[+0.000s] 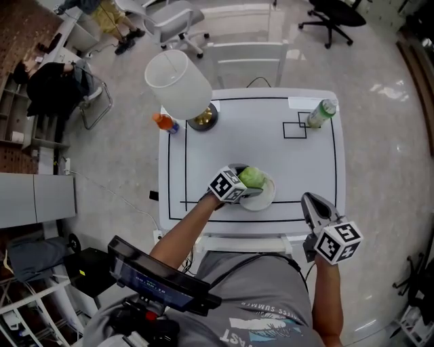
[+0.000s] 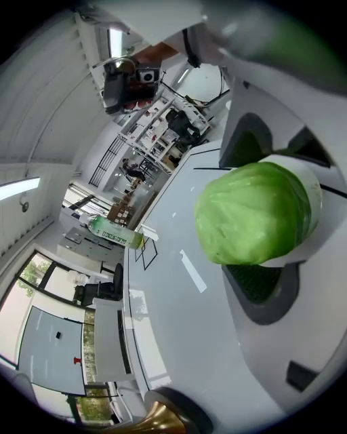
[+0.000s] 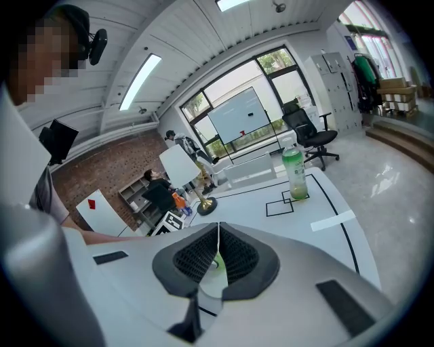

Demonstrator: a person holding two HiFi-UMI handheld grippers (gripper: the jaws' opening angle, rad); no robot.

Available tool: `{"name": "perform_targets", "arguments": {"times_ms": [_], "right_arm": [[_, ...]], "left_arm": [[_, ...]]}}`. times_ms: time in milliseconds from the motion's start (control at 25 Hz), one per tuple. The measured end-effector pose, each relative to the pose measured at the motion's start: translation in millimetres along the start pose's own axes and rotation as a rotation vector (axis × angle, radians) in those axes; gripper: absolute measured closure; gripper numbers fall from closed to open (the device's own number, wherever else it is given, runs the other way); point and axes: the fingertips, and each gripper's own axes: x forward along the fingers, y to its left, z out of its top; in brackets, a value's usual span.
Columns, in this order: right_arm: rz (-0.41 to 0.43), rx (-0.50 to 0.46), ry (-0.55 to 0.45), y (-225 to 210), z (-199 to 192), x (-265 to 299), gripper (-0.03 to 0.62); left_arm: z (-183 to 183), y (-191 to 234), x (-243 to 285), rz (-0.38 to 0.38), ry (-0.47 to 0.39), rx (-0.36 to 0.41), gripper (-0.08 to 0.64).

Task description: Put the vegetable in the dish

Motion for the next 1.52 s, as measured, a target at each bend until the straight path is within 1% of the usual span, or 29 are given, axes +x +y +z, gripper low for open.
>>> {"name": "perform_targets", "arguments": {"times_ms": [80,160,320,400,480,640,720,760,840,880,920,960,1040,1120,1200,1280,1400,1520], "right_arm": [[0.001,-0.003,0.002,1.6,-2.0,1.7,0.584],[0.003,-0.005,0.006,3.6,-3.7,3.1,0.584],[0.004,-0.007,0.012,6.0,-7.5,5.9,0.584],[0.004,-0.007,0.014,7.7,-8.3,6.9,0.583],[0.005,-0.006,0.018,10.1,-9.0,7.8,0.584],[0.007,-0.006,0.023,13.6,-10.7,9.6,0.584],[0.006,-0.007,0.022,13.8,-10.9,10.1,0.584],[0.006,-0.007,0.021,13.9,-10.8,10.3,0.584],[0.007,-0.007,0.021,14.8,-11.4,11.0,0.584],[0.008,-0.006,0.021,15.6,-12.2,11.4,0.584],[0.008,-0.005,0.022,16.1,-13.2,11.7,0.584],[0.008,-0.004,0.023,16.5,-14.2,12.1,0.584],[0.009,-0.003,0.026,16.8,-15.9,12.9,0.584],[0.009,-0.002,0.029,16.7,-17.8,13.6,0.584],[0.009,0.000,0.032,16.5,-19.8,14.0,0.584],[0.009,0.004,0.036,16.2,-22.1,14.7,0.584],[0.012,0.006,0.045,16.5,-26.3,16.0,0.584],[0.014,0.007,0.057,18.0,-31.8,17.9,0.583]], "left_arm": [[-3.0,7.9,-1.8,0.034,-0.004,0.013,0.126],[-11.0,15.1,-2.1,0.063,0.013,0.028,0.111],[-23.7,15.9,-0.5,0.056,0.014,0.001,0.108],[-21.8,15.3,-2.2,0.072,0.003,0.023,0.107],[-19.0,14.0,-4.4,0.089,-0.002,0.061,0.107],[-20.7,11.5,-7.1,0.105,0.007,0.112,0.106],[-26.3,9.8,-6.1,0.119,0.046,0.166,0.106],[-32.0,8.9,-4.7,0.130,0.087,0.215,0.103],[-48.0,7.5,-2.0,0.157,0.205,0.340,0.103],[-55.1,6.8,-1.3,0.168,0.252,0.388,0.103],[-59.4,6.2,-0.9,0.175,0.275,0.411,0.103],[-61.0,5.8,-1.2,0.179,0.278,0.412,0.103],[-60.6,6.5,-3.6,0.188,0.266,0.398,0.103],[-57.1,7.5,-7.7,0.194,0.235,0.373,0.103],[-48.8,6.8,-11.9,0.189,0.172,0.336,0.103],[-37.7,4.6,-15.4,0.180,0.099,0.320,0.101],[-21.9,-2.4,-17.6,0.149,0.032,0.342,0.101],[-5.3,-13.7,-17.7,0.109,-0.004,0.418,0.101]]}}
